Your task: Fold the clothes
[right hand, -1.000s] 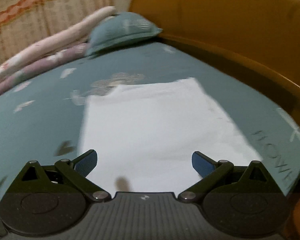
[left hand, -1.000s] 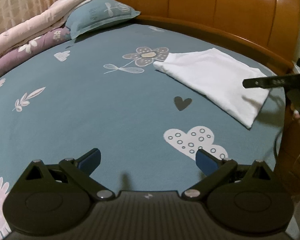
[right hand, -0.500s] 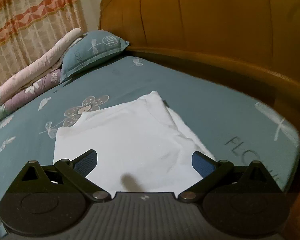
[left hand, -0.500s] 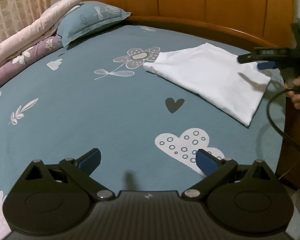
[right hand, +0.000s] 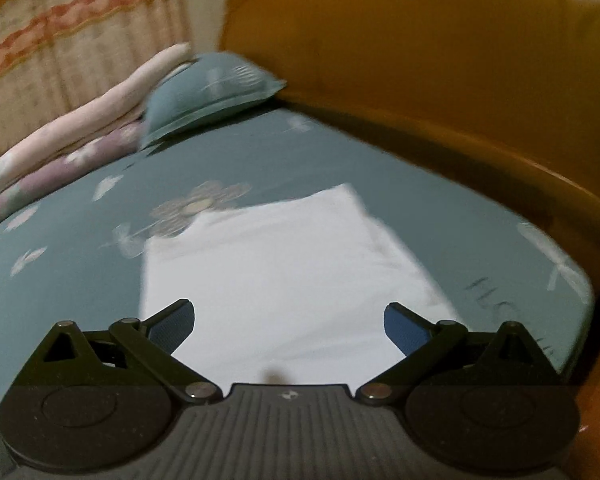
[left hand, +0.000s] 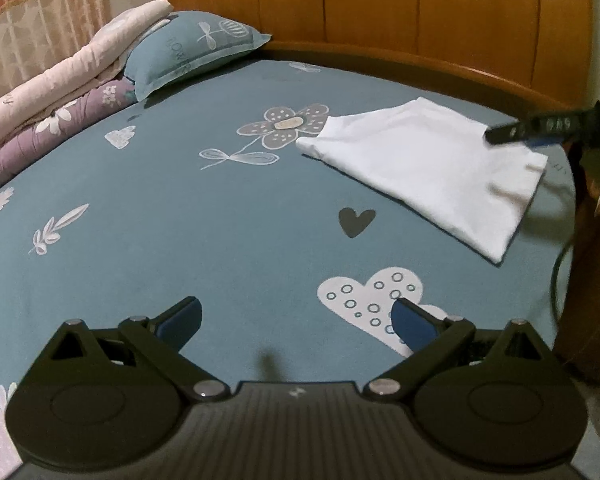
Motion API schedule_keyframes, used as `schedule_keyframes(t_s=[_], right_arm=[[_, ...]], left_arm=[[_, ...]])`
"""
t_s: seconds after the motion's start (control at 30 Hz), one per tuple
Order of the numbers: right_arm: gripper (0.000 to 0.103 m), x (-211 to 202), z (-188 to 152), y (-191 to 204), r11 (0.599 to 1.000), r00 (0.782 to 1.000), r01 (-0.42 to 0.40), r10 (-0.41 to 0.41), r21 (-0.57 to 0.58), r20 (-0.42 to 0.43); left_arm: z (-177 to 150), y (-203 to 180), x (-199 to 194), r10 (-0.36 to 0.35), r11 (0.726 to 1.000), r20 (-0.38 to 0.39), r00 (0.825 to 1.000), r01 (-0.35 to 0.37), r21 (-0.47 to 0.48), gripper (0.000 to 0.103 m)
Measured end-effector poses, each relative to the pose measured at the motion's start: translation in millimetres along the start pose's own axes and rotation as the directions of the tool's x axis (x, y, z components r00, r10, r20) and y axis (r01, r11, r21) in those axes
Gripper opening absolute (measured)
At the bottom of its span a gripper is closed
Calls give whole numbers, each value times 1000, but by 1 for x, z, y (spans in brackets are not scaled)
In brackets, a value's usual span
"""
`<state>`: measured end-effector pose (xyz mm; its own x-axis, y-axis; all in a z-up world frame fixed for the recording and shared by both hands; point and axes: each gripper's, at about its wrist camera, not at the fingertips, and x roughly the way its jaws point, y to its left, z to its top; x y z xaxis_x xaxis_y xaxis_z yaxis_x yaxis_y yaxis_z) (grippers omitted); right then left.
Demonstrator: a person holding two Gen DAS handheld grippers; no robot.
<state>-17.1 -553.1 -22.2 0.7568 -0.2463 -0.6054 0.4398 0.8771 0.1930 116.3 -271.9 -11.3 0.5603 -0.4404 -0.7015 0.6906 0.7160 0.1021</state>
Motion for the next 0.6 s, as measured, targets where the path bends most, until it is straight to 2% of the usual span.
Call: schedule_keyframes(t_s=[0.27,0.4,0.6], right_arm=[[103,-24,-40,43,999,992,-4,-2,-41,-128],[103,-49,-56,49,1000,988,16,-18,-13,-156],[103,-79,-72,57,998,983,47,-41,35,-180]], left_arm=[[2,-1,-15,1,999,28,1000,0,-33,101],[1,-4,-19,-15,997,21,1000,17,-78,101],[0,-23,-30,-6,998,26,1000,8,-60,101]])
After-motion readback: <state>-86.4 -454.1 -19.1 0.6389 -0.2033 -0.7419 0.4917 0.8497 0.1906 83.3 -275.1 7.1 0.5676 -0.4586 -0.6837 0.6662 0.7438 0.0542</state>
